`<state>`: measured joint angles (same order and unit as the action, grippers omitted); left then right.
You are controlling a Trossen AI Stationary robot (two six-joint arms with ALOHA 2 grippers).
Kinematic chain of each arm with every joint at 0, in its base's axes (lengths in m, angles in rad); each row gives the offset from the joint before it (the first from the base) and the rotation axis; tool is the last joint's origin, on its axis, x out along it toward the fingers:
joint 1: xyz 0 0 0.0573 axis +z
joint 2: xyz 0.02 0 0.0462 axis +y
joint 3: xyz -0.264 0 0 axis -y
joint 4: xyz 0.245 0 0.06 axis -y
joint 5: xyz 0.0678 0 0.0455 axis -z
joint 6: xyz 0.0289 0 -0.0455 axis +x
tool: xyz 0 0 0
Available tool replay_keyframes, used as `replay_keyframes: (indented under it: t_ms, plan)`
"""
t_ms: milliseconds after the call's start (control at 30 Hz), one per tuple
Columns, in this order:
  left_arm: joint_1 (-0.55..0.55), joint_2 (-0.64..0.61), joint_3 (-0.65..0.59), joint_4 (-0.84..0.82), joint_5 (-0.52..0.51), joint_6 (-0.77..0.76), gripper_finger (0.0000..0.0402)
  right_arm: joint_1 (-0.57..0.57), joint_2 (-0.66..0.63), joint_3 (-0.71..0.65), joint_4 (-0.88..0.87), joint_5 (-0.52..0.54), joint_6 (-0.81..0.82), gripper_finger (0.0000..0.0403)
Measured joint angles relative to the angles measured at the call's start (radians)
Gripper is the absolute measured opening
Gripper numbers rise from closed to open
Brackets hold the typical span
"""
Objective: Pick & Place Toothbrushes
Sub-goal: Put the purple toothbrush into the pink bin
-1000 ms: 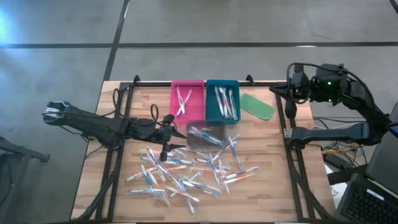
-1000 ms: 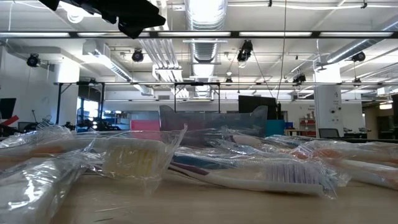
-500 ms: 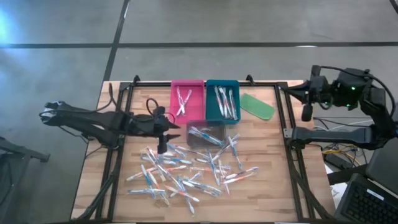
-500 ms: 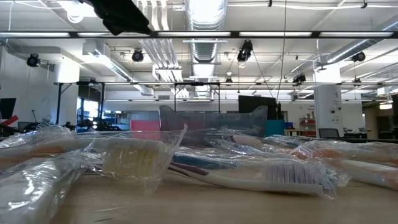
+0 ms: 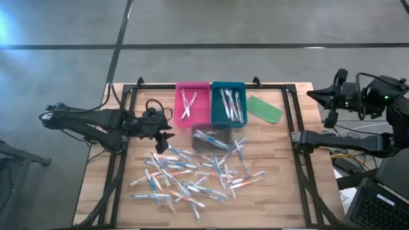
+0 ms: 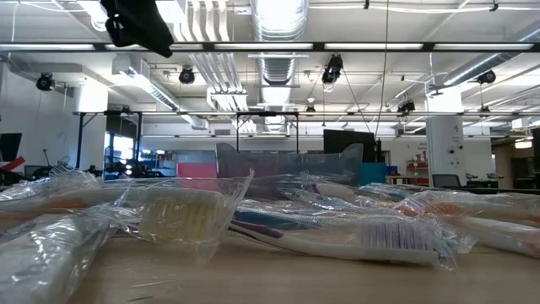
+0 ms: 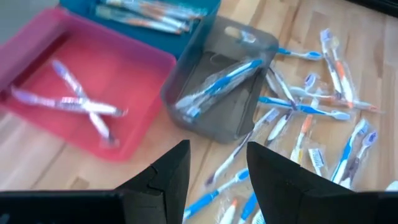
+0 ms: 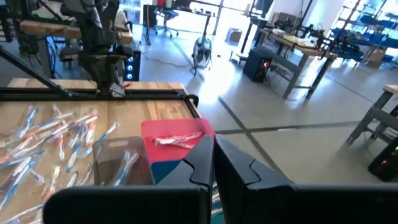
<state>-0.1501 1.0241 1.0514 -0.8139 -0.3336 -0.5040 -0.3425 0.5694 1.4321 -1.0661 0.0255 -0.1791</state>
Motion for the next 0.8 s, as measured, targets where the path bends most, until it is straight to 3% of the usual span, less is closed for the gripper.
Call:
replay_keyframes:
  t_ms: [300,533,633,800]
  plan:
    - [0.0,0.002,0.007,-0.067,0.054,-0.187,0.0163,0.0,-0.011,0.0,0.0,0.0,0.003,0.0008]
    - [0.0,0.025,0.009,-0.099,0.228,-0.224,0.0163,0.0,-0.01,0.0,0.0,0.0,0.003,0.0008]
    - [0.0,0.042,0.009,-0.12,0.286,-0.108,0.0163,0.0,-0.011,0.0,0.0,0.0,0.003,0.0008]
    - [-0.001,0.077,0.009,-0.14,0.313,0.285,0.0163,0.0,-0.011,0.0,0.0,0.0,0.003,0.0008]
